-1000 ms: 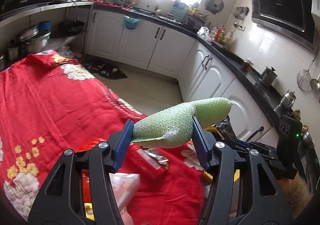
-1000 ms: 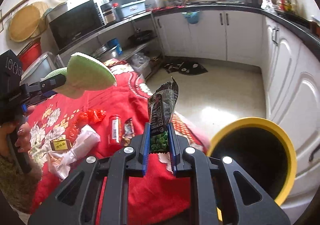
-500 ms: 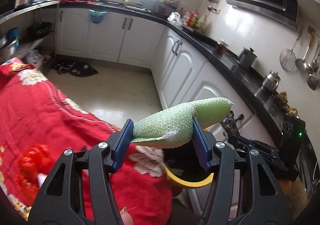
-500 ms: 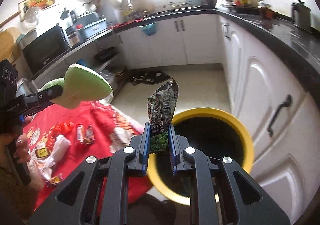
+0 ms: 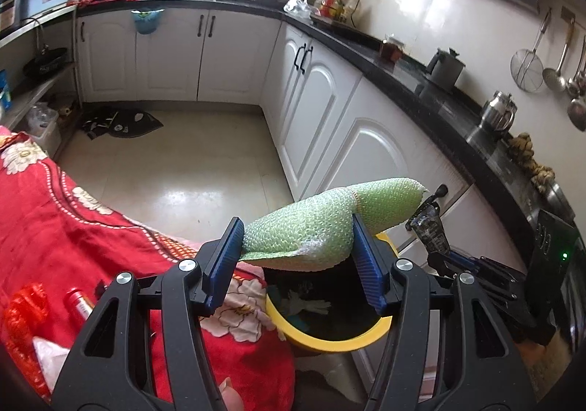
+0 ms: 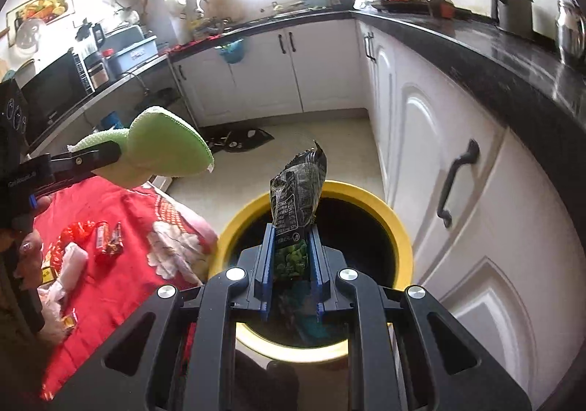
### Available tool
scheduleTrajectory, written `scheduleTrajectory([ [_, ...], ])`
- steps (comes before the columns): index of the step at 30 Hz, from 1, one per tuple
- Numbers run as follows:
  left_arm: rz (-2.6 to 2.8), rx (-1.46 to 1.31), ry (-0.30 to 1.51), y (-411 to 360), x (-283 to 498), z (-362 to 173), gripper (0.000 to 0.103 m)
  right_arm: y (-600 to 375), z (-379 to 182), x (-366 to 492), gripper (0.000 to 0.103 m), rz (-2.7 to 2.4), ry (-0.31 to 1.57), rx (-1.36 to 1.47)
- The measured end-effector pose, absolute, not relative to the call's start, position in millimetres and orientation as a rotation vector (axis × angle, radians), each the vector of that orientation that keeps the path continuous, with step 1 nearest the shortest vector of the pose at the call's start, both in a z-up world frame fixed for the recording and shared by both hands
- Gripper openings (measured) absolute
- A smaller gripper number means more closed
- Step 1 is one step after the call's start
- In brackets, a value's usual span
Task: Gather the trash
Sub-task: 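Carry both items over the yellow bin and open both tools to drop them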
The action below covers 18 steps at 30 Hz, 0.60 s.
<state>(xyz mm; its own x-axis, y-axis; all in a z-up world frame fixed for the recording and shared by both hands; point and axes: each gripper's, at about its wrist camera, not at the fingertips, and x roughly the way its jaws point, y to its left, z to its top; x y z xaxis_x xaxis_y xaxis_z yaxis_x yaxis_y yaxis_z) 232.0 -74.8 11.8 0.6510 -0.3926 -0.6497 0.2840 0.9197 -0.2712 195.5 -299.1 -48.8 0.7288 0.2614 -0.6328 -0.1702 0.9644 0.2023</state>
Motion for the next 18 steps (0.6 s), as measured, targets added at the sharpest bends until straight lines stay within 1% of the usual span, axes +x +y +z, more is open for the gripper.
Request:
scheduleTrajectory([
  [18,-0.384,-0.062,0.915,-131.0,280.6,-43.3,0.052,-314.5,-118.5,217.9,0.019,0.220,0.861,0.168],
])
